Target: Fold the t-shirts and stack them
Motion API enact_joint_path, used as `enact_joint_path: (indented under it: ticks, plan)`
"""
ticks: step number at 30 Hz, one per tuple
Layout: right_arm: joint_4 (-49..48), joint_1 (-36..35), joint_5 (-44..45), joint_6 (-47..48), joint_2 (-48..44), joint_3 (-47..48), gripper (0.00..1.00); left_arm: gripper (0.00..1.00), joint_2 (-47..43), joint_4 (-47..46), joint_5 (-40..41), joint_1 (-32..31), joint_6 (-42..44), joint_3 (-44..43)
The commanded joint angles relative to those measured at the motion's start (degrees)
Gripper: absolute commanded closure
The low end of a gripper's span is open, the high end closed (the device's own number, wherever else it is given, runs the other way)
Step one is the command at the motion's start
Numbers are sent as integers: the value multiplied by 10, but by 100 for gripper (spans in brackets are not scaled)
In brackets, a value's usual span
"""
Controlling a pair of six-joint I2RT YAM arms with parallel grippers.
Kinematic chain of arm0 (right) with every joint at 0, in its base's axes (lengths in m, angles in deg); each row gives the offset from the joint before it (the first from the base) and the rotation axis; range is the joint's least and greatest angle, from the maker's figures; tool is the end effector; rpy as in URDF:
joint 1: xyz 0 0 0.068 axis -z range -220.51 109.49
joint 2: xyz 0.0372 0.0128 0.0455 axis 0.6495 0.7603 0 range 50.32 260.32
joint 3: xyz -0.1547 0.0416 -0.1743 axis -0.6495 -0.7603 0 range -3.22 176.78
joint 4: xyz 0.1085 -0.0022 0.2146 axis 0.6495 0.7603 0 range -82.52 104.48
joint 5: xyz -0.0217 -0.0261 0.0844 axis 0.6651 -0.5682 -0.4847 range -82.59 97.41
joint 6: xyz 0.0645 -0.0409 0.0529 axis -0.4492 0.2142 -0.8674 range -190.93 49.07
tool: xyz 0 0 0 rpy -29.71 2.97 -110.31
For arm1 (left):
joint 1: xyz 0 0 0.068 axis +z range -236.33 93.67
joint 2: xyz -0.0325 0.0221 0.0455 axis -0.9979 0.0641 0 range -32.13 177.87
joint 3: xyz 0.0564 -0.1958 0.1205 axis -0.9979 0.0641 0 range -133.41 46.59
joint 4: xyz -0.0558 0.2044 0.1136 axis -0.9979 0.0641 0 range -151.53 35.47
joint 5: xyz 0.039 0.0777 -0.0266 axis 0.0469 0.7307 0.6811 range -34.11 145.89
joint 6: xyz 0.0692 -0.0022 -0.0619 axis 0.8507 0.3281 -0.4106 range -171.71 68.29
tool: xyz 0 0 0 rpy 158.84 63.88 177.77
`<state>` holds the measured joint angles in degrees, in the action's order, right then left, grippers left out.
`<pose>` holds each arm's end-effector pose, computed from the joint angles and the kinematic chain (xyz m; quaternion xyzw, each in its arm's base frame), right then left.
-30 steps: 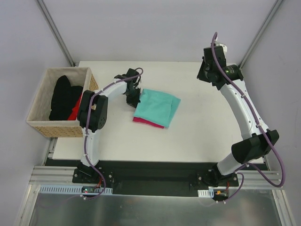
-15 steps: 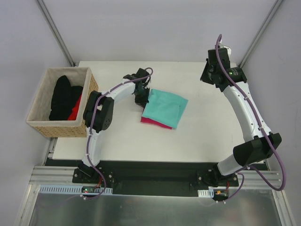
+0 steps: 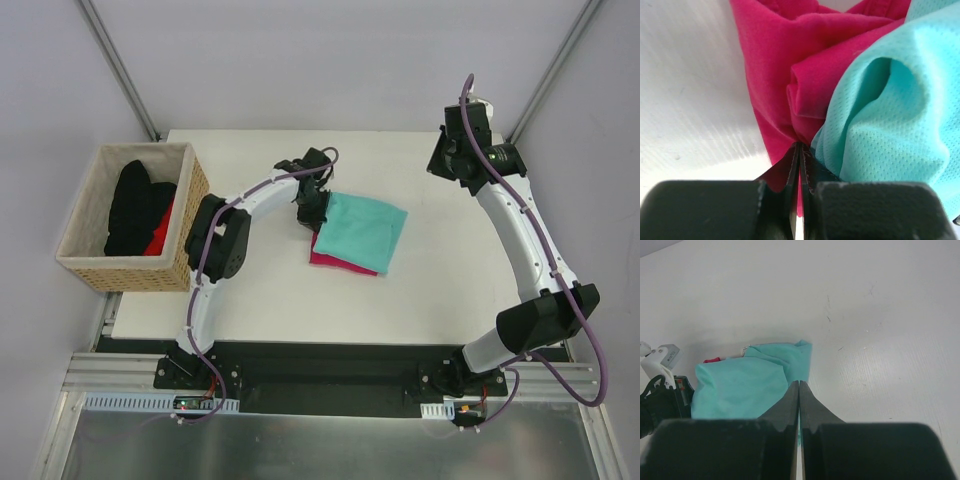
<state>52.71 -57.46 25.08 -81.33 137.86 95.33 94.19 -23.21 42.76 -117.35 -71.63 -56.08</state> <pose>0.3368 0.0760 0.3547 0.0218 0.8761 -0.0227 0.4811 0.3800 -0.2509 0.1245 0.1208 0.9567 -0.2036 0.1695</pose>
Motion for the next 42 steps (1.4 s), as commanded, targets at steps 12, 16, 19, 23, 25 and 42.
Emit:
enact_joint_path:
  ticks: [12,16,19,23,25,42]
  plan:
    - [-20,3,-4,-9,-29,-3,99,100,22,31,-27,-45,16,-63]
    - [-20,4,-2,-10,-31,-6,99,100,32,37,-31,-54,18,-80]
    - [-20,4,-3,-10,-31,-5,99,100,35,41,-33,-58,20,-85]
    - [-21,4,-6,-11,-29,-4,99,100,37,44,-35,-61,22,-85]
    - [-22,5,-7,-11,-29,-3,99,100,37,44,-36,-62,23,-86]
    - [-15,5,-23,-15,-6,9,99,84,36,61,1,-66,23,-89]
